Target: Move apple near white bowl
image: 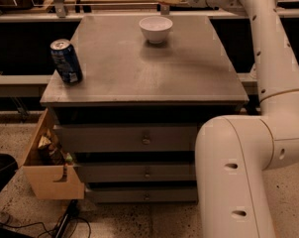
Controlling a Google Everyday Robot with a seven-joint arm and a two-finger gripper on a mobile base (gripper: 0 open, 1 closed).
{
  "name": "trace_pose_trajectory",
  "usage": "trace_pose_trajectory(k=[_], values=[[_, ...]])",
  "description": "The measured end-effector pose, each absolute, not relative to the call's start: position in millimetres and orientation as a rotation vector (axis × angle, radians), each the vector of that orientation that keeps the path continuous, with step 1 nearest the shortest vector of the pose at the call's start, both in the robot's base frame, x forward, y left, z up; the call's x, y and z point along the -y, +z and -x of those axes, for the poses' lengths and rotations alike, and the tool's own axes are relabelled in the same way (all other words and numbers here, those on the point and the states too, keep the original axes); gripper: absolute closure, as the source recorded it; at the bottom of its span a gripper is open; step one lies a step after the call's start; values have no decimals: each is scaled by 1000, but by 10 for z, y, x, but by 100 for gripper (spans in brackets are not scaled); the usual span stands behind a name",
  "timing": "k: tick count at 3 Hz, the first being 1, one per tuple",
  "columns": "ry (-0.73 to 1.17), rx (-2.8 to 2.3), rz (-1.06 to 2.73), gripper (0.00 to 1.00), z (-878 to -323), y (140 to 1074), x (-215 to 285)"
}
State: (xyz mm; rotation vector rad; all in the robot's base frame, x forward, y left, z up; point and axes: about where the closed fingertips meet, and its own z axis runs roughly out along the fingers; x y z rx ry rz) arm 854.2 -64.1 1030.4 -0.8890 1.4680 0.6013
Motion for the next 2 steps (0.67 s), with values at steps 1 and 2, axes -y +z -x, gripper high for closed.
trace_pose_trajectory(k=[1,2], values=[[557,-1490,863,100,-8675,10282,623],[524,-1529,817,100,-8887,10172,523]])
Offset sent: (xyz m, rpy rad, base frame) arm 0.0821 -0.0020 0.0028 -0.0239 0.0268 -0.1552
